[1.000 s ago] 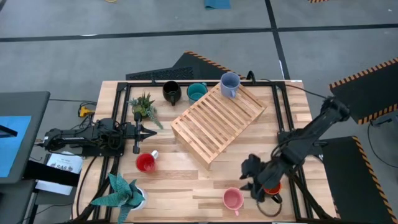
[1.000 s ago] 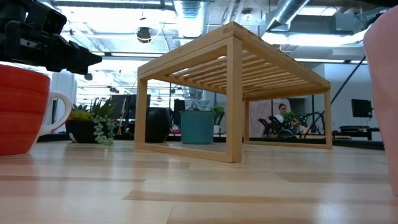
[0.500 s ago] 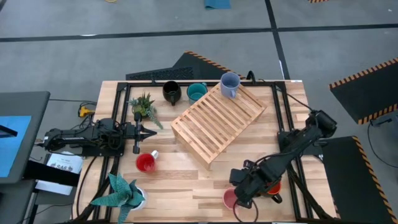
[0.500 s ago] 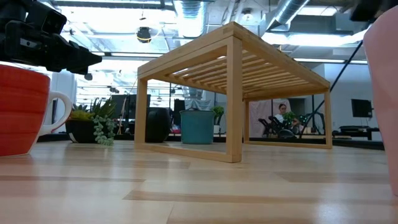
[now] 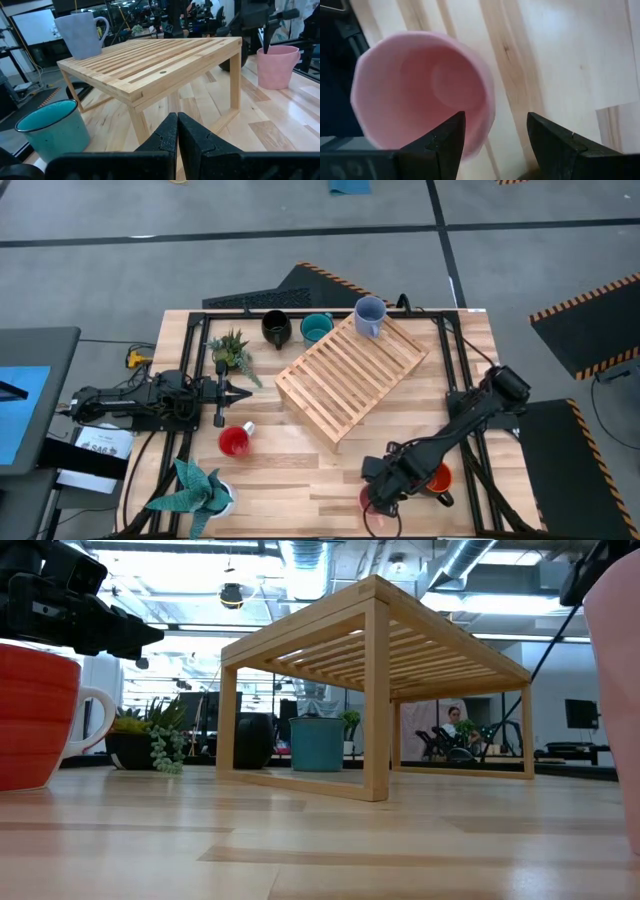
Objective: Place coffee mugs
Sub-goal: Put the pink mug on the shelf
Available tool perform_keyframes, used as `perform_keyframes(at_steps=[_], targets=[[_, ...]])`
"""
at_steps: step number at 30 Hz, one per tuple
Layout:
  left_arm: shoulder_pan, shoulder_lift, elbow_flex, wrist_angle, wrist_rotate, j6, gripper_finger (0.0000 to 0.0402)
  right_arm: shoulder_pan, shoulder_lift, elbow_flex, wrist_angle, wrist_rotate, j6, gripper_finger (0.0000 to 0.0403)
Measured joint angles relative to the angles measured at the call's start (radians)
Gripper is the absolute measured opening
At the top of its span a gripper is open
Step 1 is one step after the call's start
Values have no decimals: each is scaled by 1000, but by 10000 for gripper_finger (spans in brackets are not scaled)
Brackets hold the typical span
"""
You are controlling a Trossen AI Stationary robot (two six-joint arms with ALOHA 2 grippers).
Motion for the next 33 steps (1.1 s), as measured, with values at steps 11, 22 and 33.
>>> perform_keyframes(at_steps=[11, 22, 33], targets=[[0, 0, 0, 0, 0, 0, 0, -24, 15, 0, 8, 17, -11, 209], [0, 0, 0, 0, 0, 0, 0, -22, 14, 0, 15, 16, -32, 35], [0, 0, 0, 0, 0, 0, 0, -28, -42, 33, -11, -108, -188, 42]])
